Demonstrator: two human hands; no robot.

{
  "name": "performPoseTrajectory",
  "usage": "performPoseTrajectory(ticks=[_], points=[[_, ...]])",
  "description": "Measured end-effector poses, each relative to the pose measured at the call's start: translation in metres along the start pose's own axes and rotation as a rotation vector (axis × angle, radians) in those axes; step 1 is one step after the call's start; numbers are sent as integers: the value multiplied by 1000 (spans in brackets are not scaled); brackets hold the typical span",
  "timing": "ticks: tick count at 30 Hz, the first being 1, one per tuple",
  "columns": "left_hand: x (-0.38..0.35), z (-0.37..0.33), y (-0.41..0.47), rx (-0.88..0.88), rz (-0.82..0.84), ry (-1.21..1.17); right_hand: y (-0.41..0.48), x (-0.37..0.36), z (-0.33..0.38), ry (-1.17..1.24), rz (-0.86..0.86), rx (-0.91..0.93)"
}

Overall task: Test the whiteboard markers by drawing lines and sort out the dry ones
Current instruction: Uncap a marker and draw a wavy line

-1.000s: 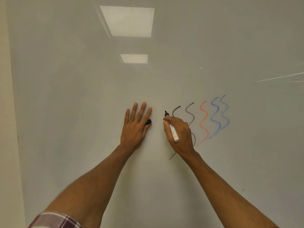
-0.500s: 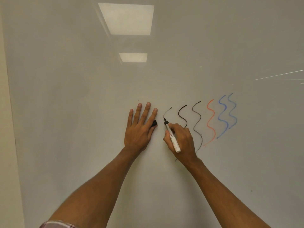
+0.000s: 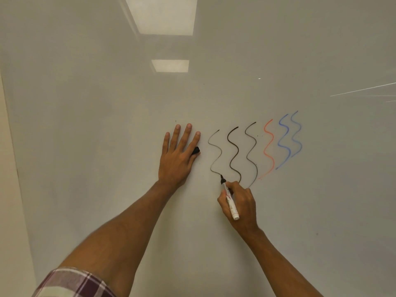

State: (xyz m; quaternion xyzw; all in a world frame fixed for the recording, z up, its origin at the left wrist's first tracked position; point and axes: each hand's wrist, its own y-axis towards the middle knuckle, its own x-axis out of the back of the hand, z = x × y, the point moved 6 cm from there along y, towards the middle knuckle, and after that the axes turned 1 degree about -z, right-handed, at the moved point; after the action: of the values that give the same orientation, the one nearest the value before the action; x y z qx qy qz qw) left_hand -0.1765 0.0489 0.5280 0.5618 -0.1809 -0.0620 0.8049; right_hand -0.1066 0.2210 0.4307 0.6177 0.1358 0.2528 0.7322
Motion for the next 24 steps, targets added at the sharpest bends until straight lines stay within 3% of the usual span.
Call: performPoseTrajectory(ticks=[4,10,14,18,22,24], points=[[3,-1,0,12,51,-17,-20,-1,-4,-8,47,-83],[4,-13,-26,41,139,-9,-35,-11,14,-146,269,199],[2,-29,-71,-5,191,-5,-36,-1,11,-137,242,214],[2,-38,-115,17,251,-23,-48,-2,8,-178,352,309],[3,-48,-156,33,321,-42,-63,2,9,-80,400,283],[4,-52,-174,46,353,-48,-75,4,6,58,439,151]])
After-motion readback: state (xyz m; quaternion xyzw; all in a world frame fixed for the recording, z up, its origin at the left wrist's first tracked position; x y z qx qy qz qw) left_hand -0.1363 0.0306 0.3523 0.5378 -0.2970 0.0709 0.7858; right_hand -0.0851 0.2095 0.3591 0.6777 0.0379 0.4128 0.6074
